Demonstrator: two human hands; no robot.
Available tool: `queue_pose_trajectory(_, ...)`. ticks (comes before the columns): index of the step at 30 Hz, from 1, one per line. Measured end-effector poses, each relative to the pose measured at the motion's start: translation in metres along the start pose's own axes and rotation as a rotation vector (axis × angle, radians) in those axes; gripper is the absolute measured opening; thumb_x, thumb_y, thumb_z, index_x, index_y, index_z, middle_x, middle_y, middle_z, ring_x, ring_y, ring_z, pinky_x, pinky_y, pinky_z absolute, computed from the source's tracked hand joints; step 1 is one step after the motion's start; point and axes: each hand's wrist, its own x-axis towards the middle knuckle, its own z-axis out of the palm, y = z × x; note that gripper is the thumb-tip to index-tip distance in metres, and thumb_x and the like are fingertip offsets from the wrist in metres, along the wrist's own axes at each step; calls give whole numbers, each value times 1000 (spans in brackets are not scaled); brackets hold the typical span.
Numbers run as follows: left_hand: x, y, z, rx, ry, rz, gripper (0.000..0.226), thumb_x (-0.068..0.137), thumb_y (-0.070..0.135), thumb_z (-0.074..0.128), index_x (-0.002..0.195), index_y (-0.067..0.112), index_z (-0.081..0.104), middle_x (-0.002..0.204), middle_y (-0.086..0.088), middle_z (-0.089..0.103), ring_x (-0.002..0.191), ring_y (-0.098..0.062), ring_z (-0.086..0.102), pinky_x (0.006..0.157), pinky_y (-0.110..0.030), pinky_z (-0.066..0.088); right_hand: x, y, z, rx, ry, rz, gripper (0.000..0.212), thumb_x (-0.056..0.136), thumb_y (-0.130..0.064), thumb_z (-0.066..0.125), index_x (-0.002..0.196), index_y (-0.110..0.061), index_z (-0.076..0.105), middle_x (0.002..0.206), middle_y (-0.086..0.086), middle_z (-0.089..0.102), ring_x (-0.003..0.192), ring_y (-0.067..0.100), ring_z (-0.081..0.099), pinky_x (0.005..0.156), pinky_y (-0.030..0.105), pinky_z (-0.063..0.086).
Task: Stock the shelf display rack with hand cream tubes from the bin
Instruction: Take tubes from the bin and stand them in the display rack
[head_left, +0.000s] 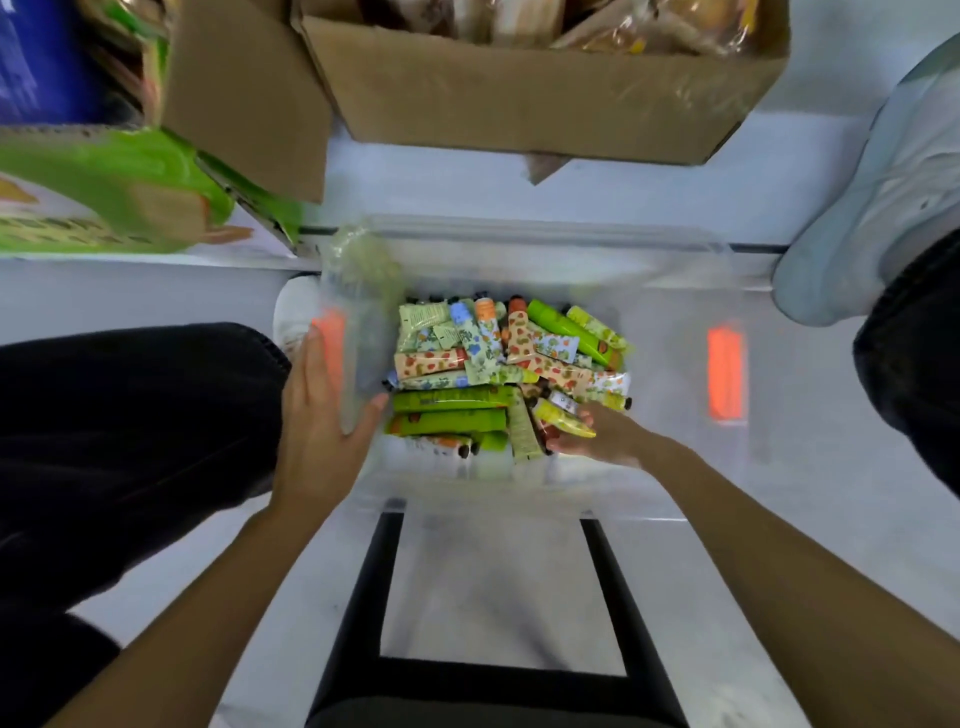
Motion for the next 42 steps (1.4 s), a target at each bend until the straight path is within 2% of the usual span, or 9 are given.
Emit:
queue_pose_trajectory(4,-2,-3,5,-94,57,-8,79,87,45,50,151,18,11,156,-9,21,143,-24,21,114,-47,25,11,-1,9,42,62,20,81,74,-57,68,136,-12,43,140,6,44,128,26,43,95,32,37)
queue_pose_trajectory(9,-3,-7,7,-137,80,-40,78,87,48,48,151,20,14,153,-13,24,141,-26,25,110,-52,30,24,-8,11,-31,49,27,48,71,-68,63,78,-21,54,79,-3,49,75,12,48,65,24,35)
queue_pose_trajectory(14,-3,-8,8,-141,80,-20,77,87,49,47,151,24,12,153,-10,25,140,-24,25,108,-54,33,31,-24,15,-52,-80,59,88,66,-79,56,115,-6,61,118,10,62,107,25,57,96,35,44)
queue_pose_trajectory(18,-2,-12,9,-143,84,-25,76,87,49,47,151,29,11,152,-10,26,139,-26,26,104,-57,37,32,-41,22,-109,-132,27,114,54,-84,59,142,-15,38,143,5,44,129,28,43,106,42,36)
queue_pose_trajectory(25,-2,-14,11,-162,102,-43,74,87,51,48,150,34,11,153,-5,26,140,-23,27,102,-56,39,47,-34,32,85,-88,31,125,39,-80,71,140,-13,41,136,5,51,122,28,49,101,43,44)
queue_pose_trajectory(31,-2,-12,11,-165,116,-37,72,90,49,48,150,35,11,154,-3,26,140,-19,26,105,-54,36,43,-36,33,302,-30,90,64,75,-27,79,126,-5,47,113,16,61,80,23,59,65,34,51)
queue_pose_trajectory(34,-2,-13,11,-182,115,-39,71,90,51,47,149,36,12,154,-1,26,140,-19,27,103,-55,39,39,-38,25,368,-82,100,67,67,-25,85,120,-6,48,119,15,61,102,29,62,89,46,53)
queue_pose_trajectory(37,-2,-13,12,-187,116,-52,72,89,51,48,149,34,13,153,-2,27,140,-19,27,103,-55,39,37,-35,7,266,-224,108,111,43,-42,92,137,-10,42,139,10,49,128,32,45,108,52,35)
queue_pose_trajectory(42,-1,-13,11,-208,115,-55,72,89,47,48,150,28,16,153,-2,27,140,-19,26,106,-53,36,13,-50,-33,63,-417,169,79,69,-13,80,137,-19,41,140,0,46,136,26,36,114,39,28)
